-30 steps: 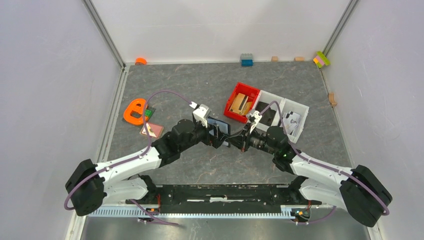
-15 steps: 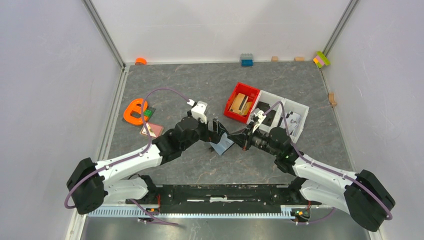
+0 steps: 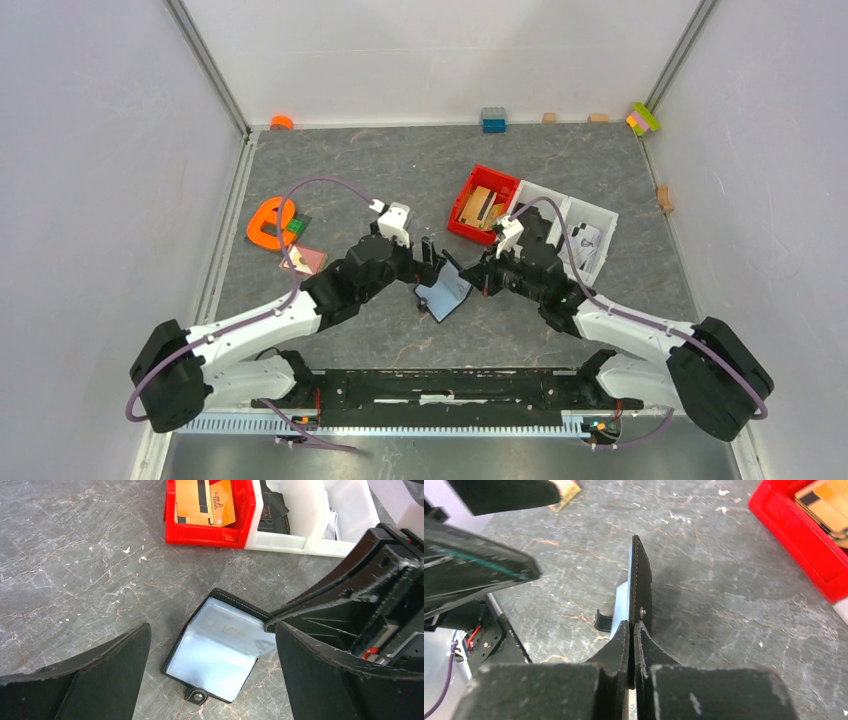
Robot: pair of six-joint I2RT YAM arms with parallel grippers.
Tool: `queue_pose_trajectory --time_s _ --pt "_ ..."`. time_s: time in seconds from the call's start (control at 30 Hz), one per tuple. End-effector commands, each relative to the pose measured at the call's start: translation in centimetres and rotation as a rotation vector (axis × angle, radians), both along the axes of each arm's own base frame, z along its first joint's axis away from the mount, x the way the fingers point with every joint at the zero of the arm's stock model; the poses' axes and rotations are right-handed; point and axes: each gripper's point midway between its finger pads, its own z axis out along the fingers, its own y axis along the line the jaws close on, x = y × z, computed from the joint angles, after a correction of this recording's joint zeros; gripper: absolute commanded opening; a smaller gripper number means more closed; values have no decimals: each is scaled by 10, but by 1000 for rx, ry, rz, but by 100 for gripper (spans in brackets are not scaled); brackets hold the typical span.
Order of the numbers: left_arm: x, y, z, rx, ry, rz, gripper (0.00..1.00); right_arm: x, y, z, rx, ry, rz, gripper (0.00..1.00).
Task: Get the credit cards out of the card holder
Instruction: Remove the credit card from the card holder.
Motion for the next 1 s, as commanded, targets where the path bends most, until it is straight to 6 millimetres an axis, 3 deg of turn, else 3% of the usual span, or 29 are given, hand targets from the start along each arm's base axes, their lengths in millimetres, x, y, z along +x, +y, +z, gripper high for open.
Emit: queue_pose_trajectory --time_s 0.0,0.07,0.2,0.47,0.63,0.73,0.97 --pt "9 -2 -2 37 10 25 99 23 -9 -5 -31 55 -90 0" --pt "12 -5 -12 88 44 21 91 26 -11 -17 -46 104 -94 0" --pt "9 -21 -37 159 132 -46 60 26 -9 -31 -52 162 -68 0" --pt "7 -33 -67 226 218 -95 28 30 -11 -42 -116 169 -54 6" --pt "15 -31 -100 314 270 -75 4 29 -8 -43 -121 160 -22 10" --pt "19 -26 -115 344 304 -55 2 26 -2 -44 -111 170 18 10" --pt "21 -25 -122 350 339 -57 2 34 -1 -59 -136 245 -34 7"
